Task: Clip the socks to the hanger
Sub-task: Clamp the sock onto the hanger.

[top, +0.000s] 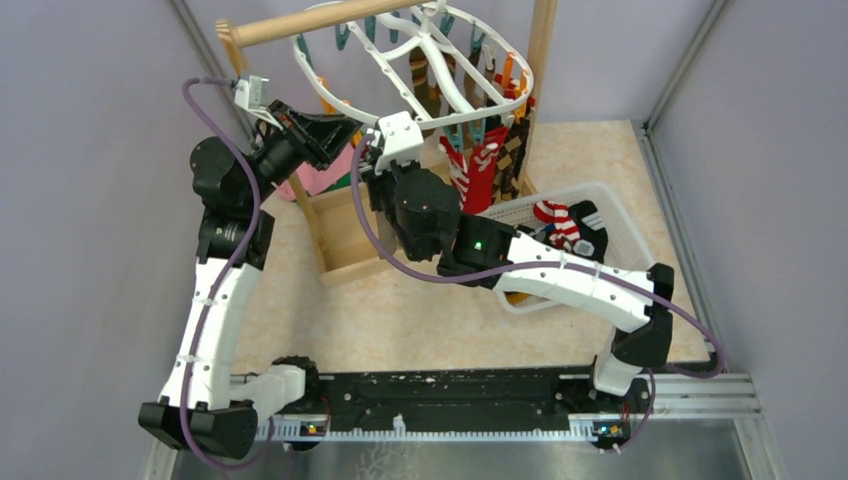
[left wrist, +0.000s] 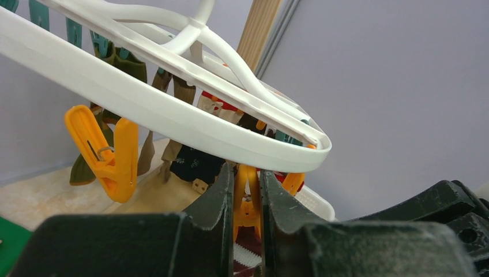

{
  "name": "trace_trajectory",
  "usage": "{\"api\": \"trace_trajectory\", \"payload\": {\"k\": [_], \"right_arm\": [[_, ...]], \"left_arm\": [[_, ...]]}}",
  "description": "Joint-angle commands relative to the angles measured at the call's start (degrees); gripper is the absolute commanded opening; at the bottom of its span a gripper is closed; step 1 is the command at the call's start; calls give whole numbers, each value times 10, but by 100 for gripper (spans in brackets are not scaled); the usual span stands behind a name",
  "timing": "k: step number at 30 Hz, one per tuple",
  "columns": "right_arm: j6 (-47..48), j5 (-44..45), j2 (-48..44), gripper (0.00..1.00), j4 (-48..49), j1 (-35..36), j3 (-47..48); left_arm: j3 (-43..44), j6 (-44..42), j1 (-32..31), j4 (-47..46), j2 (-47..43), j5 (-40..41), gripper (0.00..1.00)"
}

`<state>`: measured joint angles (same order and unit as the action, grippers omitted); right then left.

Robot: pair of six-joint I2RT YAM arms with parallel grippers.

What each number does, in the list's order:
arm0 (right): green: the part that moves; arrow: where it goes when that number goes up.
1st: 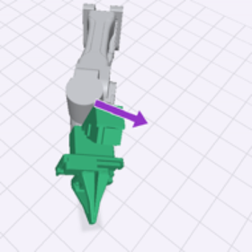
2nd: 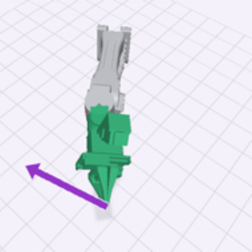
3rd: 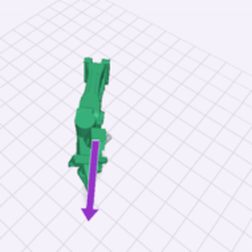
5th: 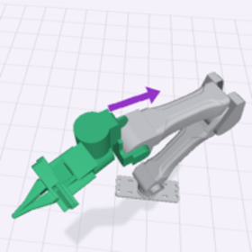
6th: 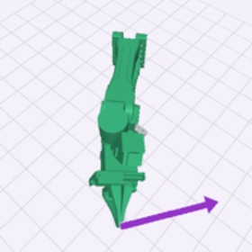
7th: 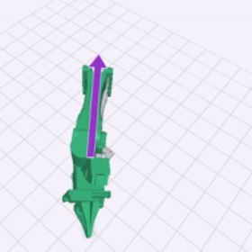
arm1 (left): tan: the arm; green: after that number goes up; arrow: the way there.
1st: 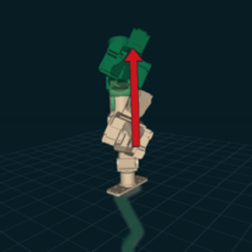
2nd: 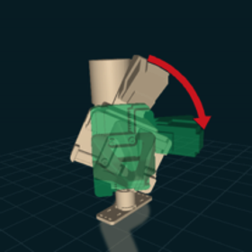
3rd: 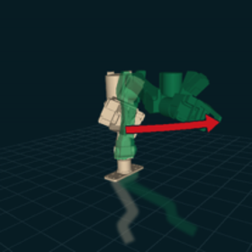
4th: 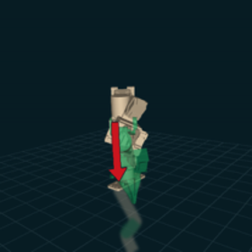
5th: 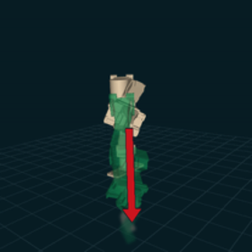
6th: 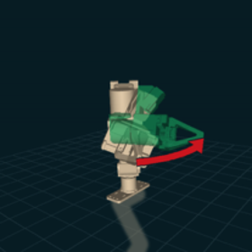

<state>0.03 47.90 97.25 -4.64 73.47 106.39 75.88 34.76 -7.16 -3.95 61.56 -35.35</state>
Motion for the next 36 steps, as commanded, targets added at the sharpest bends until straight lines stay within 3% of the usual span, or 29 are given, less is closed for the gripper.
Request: {"api": "trace_trajectory", "payload": {"k": [1, 14, 16, 22, 31, 36], "right_arm": [[20, -13, -9, 0, 19, 5, 30], [37, -11, -3, 0, 35, 5, 44], [32, -11, -3, 0, 31, 6, 39], [21, -11, -8, 0, 24, 6, 25], [19, -15, -21, 0, 26, 6, 7], [13, -18, -47, 33, 33, 5, -32]], "left_arm": [[-9, -20, 3, -19, -17, -14, 9], [-20, -32, 3, -27, -25, -15, 10], [-20, -27, 3, -28, -25, -9, 18], [-17, -14, 3, -28, -29, -3, 53], [-17, -35, 3, 1, -55, 21, 79], [-47, -83, 3, 44, -112, 49, 90]]}}
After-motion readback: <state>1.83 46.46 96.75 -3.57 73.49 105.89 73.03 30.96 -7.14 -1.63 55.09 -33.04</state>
